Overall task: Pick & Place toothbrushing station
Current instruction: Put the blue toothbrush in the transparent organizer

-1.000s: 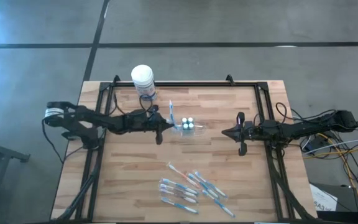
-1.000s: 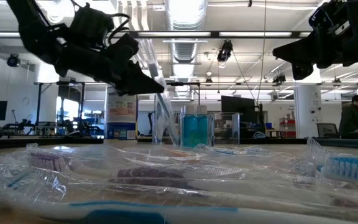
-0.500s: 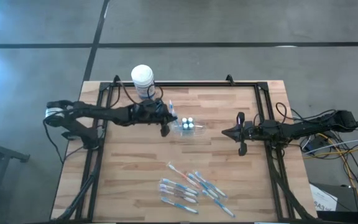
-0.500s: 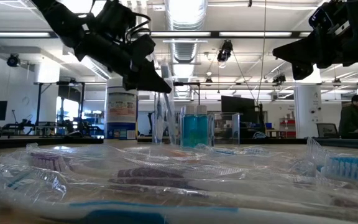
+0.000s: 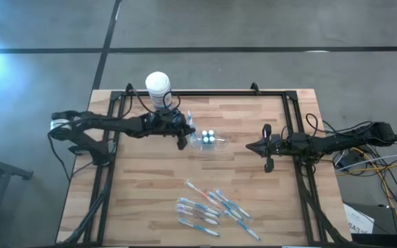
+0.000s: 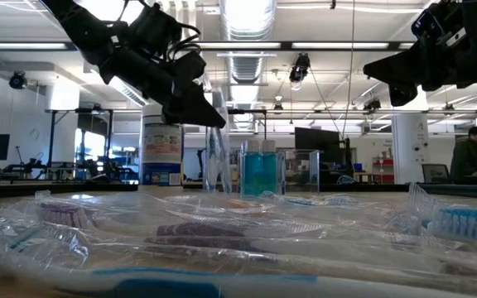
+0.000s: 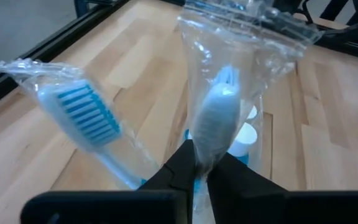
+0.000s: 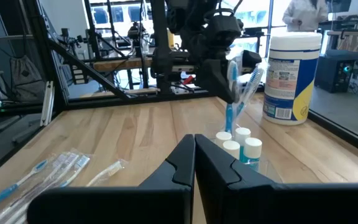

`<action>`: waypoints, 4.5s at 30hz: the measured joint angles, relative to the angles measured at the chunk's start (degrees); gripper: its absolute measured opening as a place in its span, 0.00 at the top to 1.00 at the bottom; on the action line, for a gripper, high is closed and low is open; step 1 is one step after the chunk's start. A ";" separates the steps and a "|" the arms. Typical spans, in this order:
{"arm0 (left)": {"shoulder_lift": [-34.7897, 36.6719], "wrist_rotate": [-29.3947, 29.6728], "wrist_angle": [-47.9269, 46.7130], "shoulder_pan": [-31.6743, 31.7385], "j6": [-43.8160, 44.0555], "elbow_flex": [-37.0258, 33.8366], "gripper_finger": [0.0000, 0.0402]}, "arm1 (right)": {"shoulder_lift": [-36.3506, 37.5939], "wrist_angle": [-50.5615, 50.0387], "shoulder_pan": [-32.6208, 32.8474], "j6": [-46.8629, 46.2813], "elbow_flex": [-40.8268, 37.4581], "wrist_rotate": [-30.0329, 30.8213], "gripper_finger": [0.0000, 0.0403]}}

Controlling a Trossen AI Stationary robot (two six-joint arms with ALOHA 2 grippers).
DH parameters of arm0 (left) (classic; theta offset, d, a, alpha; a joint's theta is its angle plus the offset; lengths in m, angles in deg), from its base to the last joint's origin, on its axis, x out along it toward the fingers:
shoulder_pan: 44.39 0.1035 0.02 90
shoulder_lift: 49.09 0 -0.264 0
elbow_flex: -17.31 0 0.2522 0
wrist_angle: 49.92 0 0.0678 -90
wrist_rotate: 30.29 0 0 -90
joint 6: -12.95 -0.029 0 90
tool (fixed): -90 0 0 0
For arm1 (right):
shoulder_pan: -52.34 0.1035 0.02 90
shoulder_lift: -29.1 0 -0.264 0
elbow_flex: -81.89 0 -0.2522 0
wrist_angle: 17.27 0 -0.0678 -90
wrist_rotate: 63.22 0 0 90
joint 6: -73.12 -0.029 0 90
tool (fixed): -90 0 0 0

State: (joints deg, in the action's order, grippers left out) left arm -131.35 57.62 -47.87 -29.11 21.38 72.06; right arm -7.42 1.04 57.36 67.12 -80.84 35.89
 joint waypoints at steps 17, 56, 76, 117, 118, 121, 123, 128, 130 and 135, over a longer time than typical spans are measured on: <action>0.00 2.21 1.71 0.86 -5.57 -0.04 0.81 | 0.00 -0.02 -0.01 0.02 0.00 0.00 0.98; 0.02 4.22 -7.54 -1.56 -8.02 5.41 0.59 | 0.00 -0.07 -0.01 0.18 0.00 -0.02 0.98; 0.07 4.26 -10.38 -1.76 -18.03 12.92 0.59 | -0.02 -0.04 0.00 0.39 0.00 -0.02 0.98; 61.09 0.40 -8.02 -17.32 -14.68 -30.43 0.99 | -0.83 -0.56 -0.01 -7.92 -0.24 -0.38 0.98; 61.72 0.08 -6.80 -17.32 -14.29 -31.69 0.99 | -0.84 -0.54 -0.01 -9.09 -0.24 -0.66 0.98; 63.20 -0.35 -4.05 -17.32 -12.98 -34.58 0.99 | -0.78 -2.37 0.00 -13.60 0.36 -1.93 0.98; 64.09 -0.35 -3.94 -17.26 -12.77 -36.02 0.99 | -0.79 -8.47 -0.02 -16.88 3.06 -2.77 0.98; 65.87 -0.33 -3.55 -17.19 -11.91 -39.03 0.99 | -3.33 -35.67 1.49 -22.53 16.55 -4.47 0.98; 66.50 -0.33 -3.28 -17.19 -11.17 -39.54 0.99 | -6.04 -44.89 3.33 -24.29 22.62 -4.61 0.98; 67.27 0.14 -3.30 -17.19 -9.62 -39.87 0.98 | -14.78 -64.07 10.67 -28.78 36.85 -4.83 0.98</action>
State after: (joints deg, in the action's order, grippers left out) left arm -64.08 57.76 -51.17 -46.30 11.76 32.20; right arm -22.19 -63.04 68.03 38.35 -43.99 31.06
